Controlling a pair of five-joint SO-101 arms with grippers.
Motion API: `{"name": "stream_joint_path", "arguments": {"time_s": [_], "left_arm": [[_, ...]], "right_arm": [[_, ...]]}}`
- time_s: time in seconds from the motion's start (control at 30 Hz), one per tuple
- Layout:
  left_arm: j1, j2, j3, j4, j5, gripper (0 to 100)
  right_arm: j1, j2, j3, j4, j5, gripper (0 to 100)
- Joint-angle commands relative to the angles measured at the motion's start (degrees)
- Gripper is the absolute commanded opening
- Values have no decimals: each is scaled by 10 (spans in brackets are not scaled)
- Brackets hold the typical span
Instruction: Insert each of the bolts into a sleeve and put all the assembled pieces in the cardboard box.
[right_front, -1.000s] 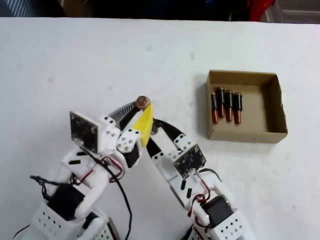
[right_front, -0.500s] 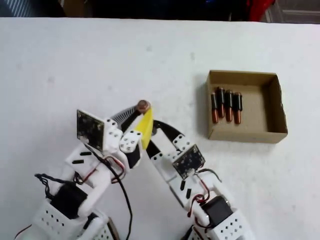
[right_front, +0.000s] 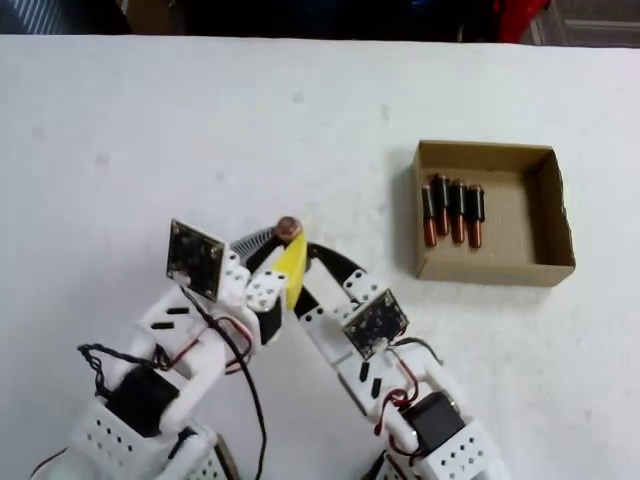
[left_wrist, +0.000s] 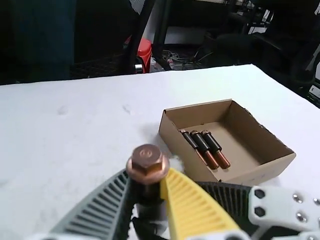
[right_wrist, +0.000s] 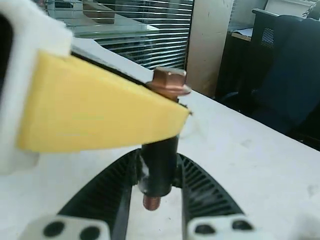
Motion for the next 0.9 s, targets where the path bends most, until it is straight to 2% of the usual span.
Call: {"name": "stream_joint_path", "arguments": {"time_s": [0.0, 0.2, 0.3, 0.5, 0.87], "left_arm": [[-10, -4, -1, 0, -2, 36], [-12, -4, 2, 3, 2, 273], [-12, -4, 1, 0, 3, 334], [-12, -4, -2, -1, 2, 378], [-32, -4, -1, -37, -2, 373]], "right_arm": [[5, -7, -5, -16, 8, 16], [5, -7, 1, -16, 8, 16], [5, -7, 1, -16, 8, 16], [5, -7, 1, -16, 8, 16], [5, -7, 4, -16, 8, 16]]}}
